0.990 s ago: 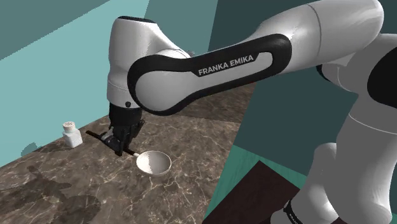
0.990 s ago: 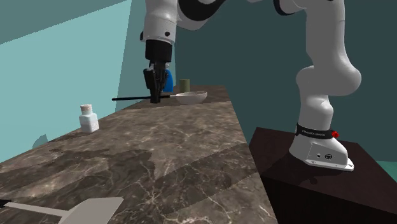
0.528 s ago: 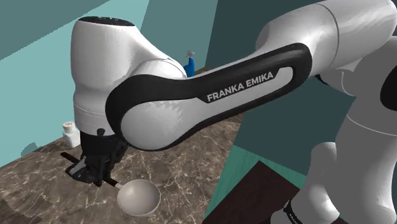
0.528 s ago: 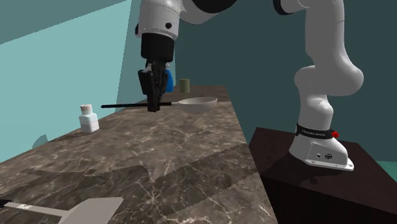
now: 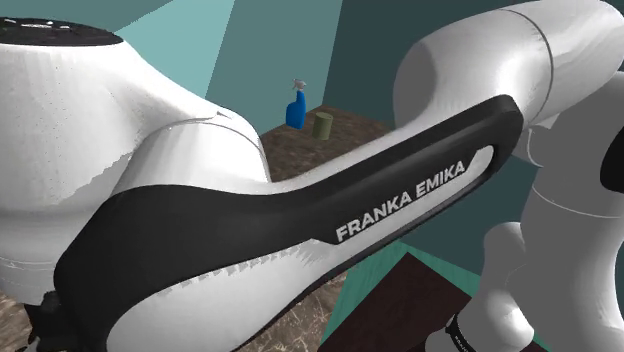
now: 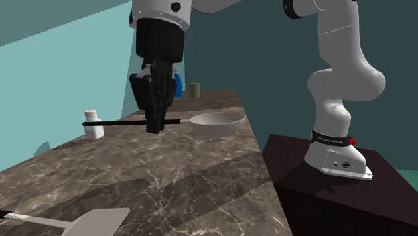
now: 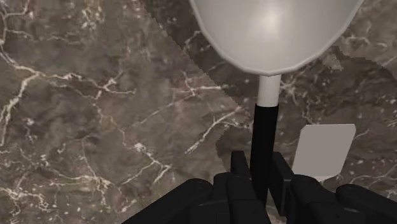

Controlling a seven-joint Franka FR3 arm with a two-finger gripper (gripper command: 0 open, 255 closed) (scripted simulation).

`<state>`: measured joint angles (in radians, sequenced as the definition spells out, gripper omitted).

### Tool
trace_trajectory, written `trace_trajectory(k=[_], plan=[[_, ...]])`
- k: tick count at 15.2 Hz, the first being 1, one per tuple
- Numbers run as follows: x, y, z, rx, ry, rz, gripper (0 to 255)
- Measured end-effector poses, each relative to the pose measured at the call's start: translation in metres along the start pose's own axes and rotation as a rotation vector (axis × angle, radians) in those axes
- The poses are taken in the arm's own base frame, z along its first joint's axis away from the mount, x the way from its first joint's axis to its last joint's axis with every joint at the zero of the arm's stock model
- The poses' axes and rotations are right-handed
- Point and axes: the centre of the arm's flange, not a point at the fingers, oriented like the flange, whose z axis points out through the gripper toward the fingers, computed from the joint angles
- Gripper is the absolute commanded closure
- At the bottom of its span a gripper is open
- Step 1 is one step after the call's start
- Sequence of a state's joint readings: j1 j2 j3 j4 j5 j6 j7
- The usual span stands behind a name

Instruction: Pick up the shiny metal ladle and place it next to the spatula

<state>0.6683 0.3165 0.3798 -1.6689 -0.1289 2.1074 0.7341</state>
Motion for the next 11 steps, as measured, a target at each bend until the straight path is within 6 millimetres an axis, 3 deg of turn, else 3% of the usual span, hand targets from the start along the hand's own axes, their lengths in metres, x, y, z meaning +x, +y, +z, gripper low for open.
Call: trace_trajectory(k=[11], plan=[[-0.048, -0.135, 0.006, 0.0, 0.0, -0.001, 255]])
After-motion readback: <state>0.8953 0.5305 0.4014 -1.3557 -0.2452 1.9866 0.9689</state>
